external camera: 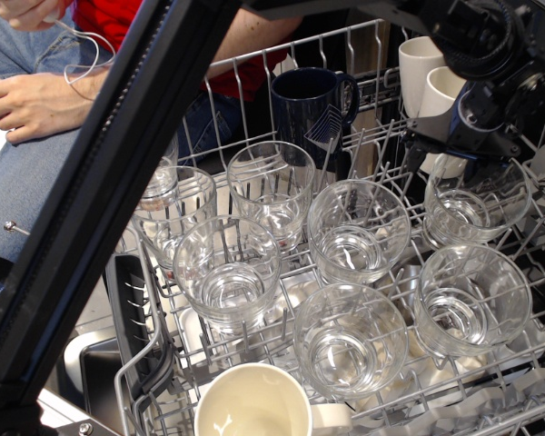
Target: Pick up glass cup
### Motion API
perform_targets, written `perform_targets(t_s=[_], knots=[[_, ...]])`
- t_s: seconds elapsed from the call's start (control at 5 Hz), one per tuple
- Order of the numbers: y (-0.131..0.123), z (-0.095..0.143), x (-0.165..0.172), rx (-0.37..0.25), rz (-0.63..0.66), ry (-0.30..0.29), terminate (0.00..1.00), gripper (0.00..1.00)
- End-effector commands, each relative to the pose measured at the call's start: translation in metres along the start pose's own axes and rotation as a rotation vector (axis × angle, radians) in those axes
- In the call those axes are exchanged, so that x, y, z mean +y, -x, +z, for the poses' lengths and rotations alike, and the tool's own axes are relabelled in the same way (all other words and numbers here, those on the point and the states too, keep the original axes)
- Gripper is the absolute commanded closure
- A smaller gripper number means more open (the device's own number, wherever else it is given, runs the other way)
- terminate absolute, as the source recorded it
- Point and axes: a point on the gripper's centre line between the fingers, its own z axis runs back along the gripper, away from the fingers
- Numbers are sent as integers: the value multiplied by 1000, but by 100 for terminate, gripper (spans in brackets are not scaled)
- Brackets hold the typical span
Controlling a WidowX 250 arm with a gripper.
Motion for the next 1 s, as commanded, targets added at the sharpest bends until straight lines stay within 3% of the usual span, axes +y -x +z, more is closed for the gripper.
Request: perform_targets(t_s=[0.0,0.2,0.6,0.8], knots=[[-4,7,0,-56,1,11,0,0],[-4,3,1,-43,-8,-9,0,100],[-8,8,5,-34,-12,-9,0,100],[-20,22,10,5,-22,-14,0,100]])
